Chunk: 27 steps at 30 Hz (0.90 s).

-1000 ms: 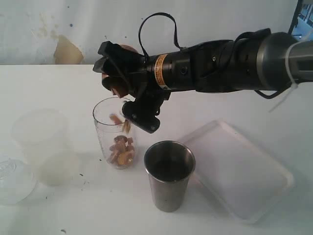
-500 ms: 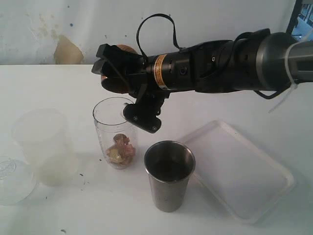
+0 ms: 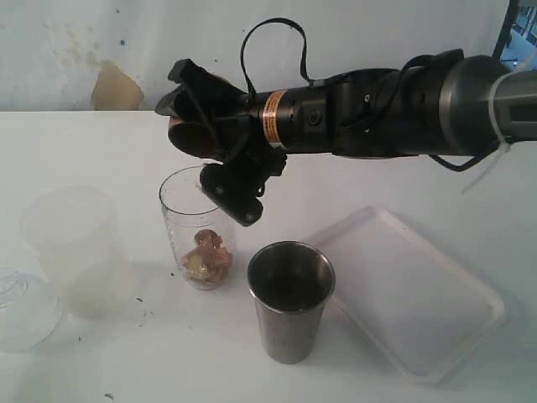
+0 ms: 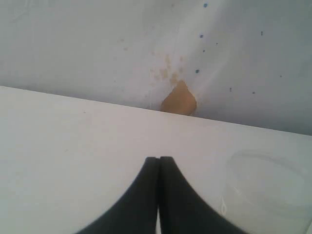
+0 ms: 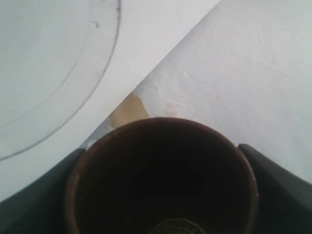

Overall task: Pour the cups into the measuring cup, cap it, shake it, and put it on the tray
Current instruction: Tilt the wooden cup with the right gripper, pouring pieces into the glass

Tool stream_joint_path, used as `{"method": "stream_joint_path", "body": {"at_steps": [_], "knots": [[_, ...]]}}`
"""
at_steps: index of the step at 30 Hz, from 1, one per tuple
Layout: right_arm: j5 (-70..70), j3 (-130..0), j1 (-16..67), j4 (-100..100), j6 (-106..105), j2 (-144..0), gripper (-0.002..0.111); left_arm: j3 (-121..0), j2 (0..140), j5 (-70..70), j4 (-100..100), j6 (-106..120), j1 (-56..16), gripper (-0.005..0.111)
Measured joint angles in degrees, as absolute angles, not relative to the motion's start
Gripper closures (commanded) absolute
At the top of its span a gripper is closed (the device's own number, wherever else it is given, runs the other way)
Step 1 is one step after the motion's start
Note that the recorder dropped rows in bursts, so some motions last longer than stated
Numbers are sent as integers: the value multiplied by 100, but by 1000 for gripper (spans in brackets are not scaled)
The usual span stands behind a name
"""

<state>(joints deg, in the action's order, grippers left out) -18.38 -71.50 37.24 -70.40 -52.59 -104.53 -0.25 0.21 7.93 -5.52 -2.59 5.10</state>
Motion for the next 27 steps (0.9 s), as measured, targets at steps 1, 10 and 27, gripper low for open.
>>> {"method": "stream_joint_path", "body": {"at_steps": [1, 10, 27], "knots": [[-1879, -7150, 3724, -6937, -5110, -10453, 108, -25, 21, 793, -552, -259, 510, 107], [-2178, -7150, 3724, -6669, -3845, -10431, 108, -25, 21, 793, -552, -259, 510, 107], [-2113, -7150, 3724, -6611, -4156, -10418, 108, -25, 21, 793, -552, -259, 510, 107]]}}
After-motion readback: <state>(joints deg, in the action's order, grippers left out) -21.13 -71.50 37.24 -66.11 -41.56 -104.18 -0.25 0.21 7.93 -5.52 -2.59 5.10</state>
